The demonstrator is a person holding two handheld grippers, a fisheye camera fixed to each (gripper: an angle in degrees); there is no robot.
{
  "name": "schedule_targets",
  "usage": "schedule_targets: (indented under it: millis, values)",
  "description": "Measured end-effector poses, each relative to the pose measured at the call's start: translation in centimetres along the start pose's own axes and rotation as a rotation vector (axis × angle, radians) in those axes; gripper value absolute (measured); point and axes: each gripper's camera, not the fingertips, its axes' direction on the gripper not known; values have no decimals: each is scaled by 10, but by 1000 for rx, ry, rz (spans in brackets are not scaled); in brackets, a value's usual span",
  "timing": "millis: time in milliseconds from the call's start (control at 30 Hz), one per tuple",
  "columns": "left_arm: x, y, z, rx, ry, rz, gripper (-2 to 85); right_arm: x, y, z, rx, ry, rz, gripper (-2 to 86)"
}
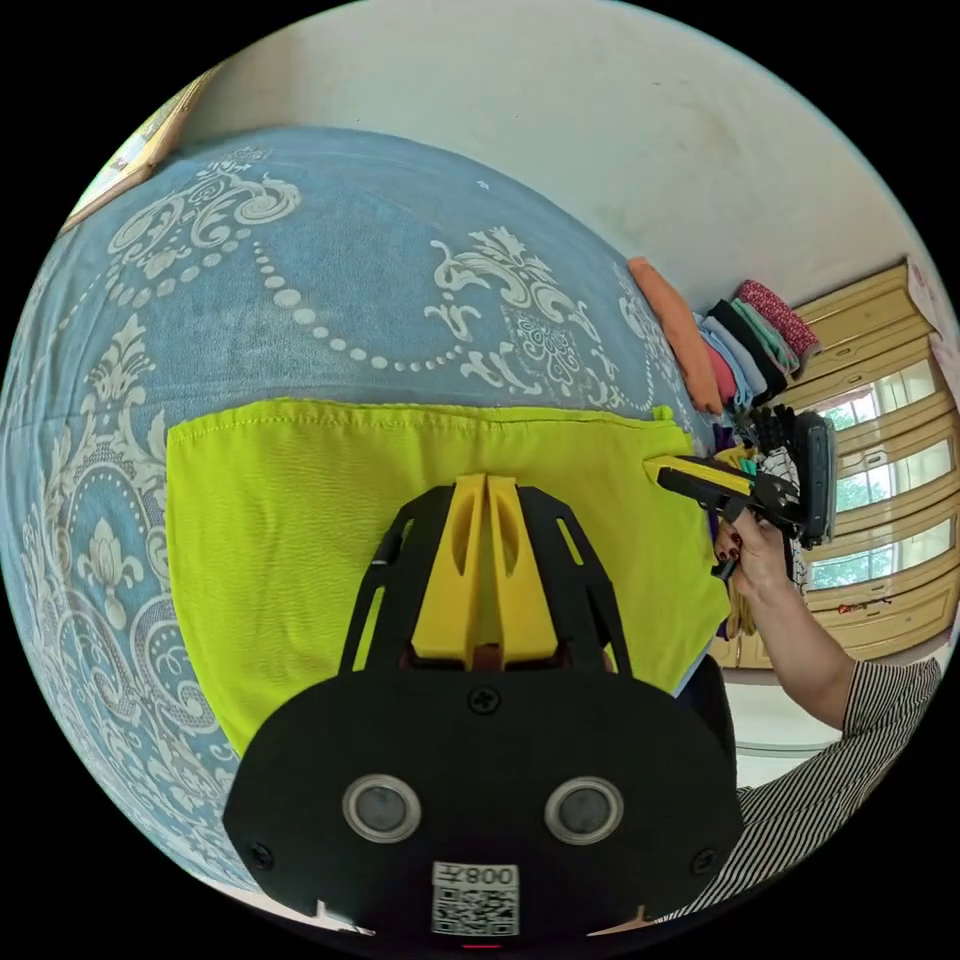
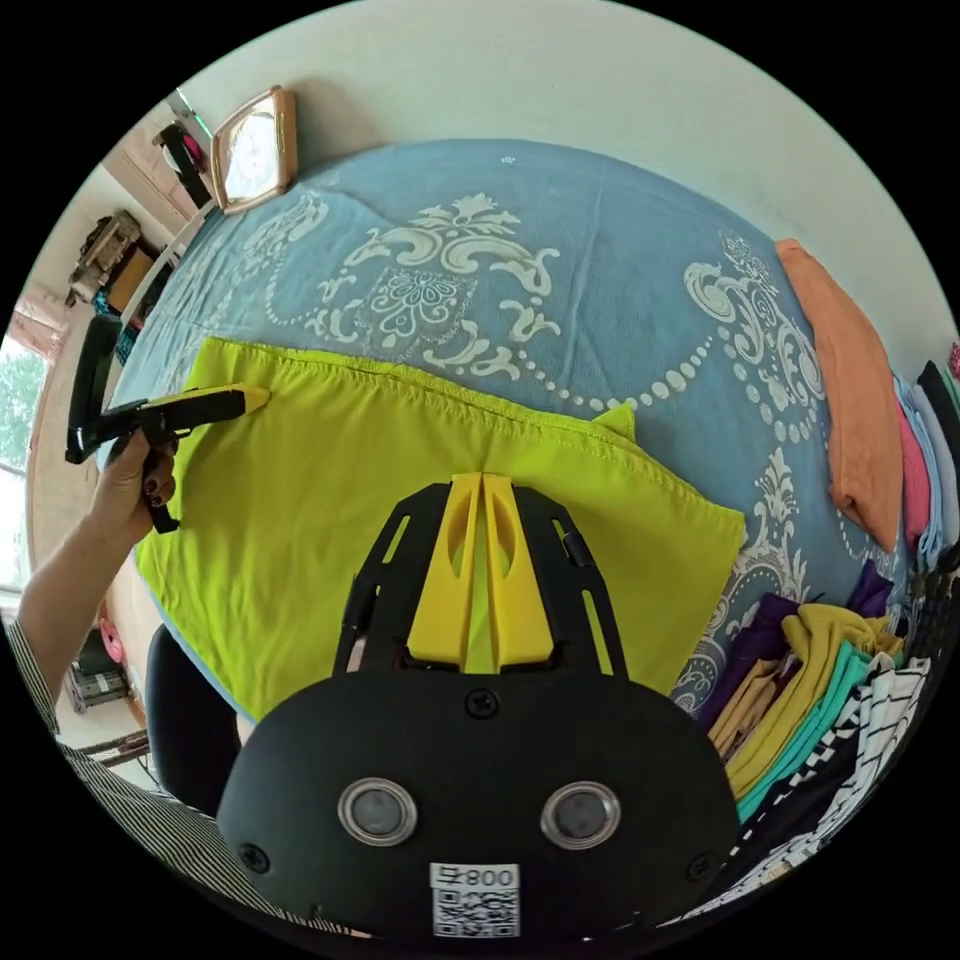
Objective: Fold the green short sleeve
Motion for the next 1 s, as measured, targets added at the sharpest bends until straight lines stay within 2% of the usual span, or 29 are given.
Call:
schedule_targets:
  millis: [100, 233, 400, 500, 600, 833, 1000]
  values:
    - [0, 5, 7, 9, 44, -33, 6, -14, -3, 4, 31, 56, -44, -3]
    - [10, 23, -3, 51, 21, -18, 5, -14, -2, -3, 11, 5, -43, -3]
    - [21, 86, -32, 140, -43, -26, 5, -13, 38, -36, 115, -66, -27, 0]
    - [17, 115, -22, 97, -115, -92, 3, -14, 66, -31, 102, -59, -12, 1]
    - [12, 125, -7, 62, -99, -135, 3, -10, 72, -2, -8, -58, 18, 1]
    - [51, 165, -25, 98, -134, -72, 2, -19, 98, -28, 61, -74, -3, 0]
    - [63, 227, -2, 1, -148, -148, 2, -34, 158, -26, 32, -122, -20, 0]
